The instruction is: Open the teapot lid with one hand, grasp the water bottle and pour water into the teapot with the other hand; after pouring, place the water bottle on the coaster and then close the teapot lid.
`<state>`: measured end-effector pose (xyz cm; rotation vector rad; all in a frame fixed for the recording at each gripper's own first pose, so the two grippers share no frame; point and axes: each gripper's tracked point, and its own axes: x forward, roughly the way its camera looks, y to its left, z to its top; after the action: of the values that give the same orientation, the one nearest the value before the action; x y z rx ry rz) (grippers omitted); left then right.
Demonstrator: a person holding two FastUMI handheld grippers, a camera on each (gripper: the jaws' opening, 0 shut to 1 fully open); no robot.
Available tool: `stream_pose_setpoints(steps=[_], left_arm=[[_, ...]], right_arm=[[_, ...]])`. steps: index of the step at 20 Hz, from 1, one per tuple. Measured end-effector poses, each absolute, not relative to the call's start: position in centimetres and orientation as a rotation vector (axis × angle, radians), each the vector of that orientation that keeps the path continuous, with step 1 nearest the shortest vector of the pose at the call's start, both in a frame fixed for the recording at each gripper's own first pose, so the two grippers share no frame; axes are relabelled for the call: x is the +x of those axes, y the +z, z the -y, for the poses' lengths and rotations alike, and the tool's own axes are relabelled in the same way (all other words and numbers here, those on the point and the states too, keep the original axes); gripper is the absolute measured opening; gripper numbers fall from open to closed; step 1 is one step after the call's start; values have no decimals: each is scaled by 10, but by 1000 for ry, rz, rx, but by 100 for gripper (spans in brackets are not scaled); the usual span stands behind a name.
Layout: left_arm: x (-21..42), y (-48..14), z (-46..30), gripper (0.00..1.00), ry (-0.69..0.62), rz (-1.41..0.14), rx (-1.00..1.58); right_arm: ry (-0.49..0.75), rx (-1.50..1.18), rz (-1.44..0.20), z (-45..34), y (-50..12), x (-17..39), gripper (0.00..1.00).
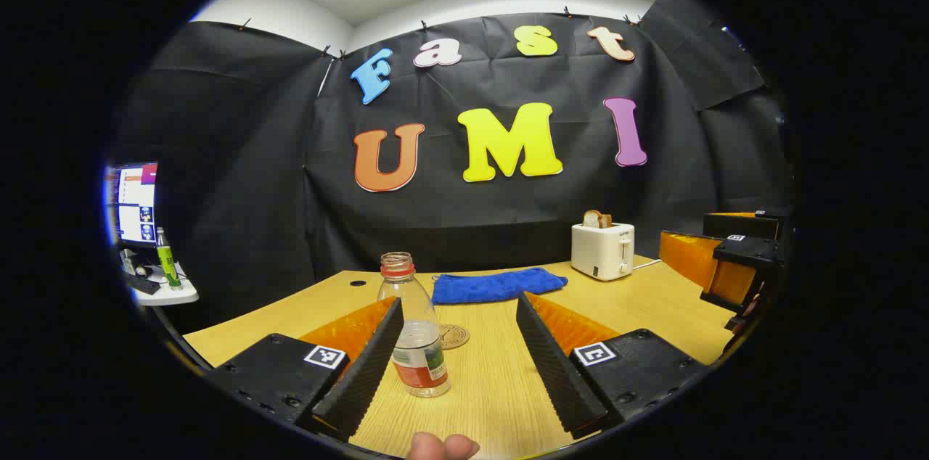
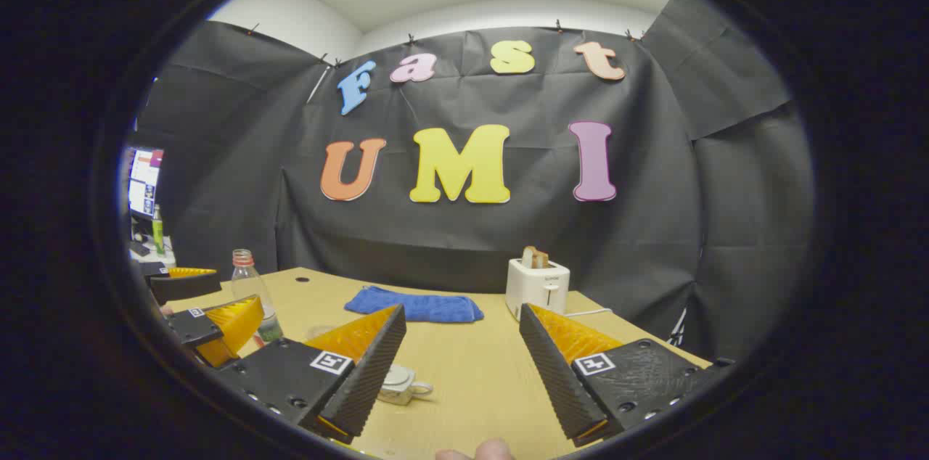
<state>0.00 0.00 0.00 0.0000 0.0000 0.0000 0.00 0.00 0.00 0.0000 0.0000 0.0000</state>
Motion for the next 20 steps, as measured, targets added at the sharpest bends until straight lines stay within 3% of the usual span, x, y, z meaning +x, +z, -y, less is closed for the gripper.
stream_pose_setpoints(steps=[20], left_arm=[[-1,2,-14,100,46,7,-6]], right_arm=[[66,1,-54,-26,-31,8,97]])
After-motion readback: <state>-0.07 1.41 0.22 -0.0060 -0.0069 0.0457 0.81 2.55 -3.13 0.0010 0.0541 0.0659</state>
